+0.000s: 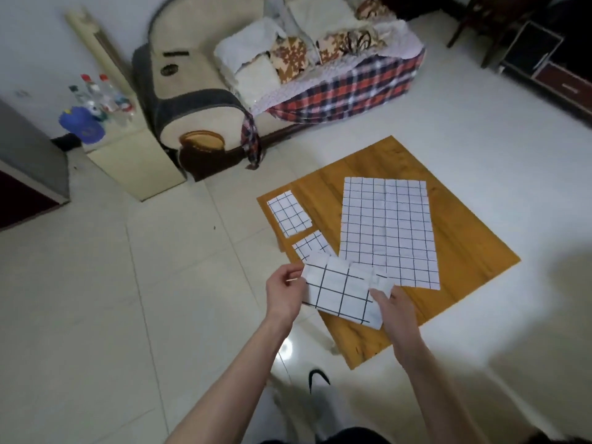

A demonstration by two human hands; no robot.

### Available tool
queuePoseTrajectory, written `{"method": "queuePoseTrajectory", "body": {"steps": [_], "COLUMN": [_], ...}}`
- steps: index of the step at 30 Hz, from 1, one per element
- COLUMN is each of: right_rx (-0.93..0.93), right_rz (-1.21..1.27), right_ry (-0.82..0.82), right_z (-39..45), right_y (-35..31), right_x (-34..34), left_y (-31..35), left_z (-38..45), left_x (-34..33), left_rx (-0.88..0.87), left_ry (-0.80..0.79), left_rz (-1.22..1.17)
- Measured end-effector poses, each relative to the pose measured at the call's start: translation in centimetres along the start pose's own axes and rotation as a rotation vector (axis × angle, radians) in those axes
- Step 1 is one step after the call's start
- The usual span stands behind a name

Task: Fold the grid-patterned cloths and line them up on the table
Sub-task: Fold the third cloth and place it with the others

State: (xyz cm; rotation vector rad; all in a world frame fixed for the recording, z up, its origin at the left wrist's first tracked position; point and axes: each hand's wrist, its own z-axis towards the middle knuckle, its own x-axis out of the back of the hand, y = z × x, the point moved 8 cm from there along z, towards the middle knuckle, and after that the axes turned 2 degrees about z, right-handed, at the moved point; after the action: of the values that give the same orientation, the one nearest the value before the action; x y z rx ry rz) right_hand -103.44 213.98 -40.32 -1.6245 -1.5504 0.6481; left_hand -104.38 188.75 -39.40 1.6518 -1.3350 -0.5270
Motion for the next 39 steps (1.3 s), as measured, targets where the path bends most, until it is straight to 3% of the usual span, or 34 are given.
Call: {"method": "queuePoseTrajectory", "body": {"steps": [16,20,39], "right_rx": [-0.184,-0.211,-0.256], "right_rz": [0.309,0.406,0.412], "right_ry": [0.464,0.588,0.720], "right_z": [1.8,2.4,12.5], "right_y": [8.3,10.6,27.7], "right_x": [-3.0,-2.5,-3.7], "left_y": [-1.0,-3.1,-18.7], "left_z": [12.7,13.4,20.4], "left_x": [-9.6,-11.6,-19.9], "left_rx": [-0.125,-0.146,-0.418], "left_ry": [-0.603,-0.652,-0.784], "left_rz": [0.448,0.560,0.915]}}
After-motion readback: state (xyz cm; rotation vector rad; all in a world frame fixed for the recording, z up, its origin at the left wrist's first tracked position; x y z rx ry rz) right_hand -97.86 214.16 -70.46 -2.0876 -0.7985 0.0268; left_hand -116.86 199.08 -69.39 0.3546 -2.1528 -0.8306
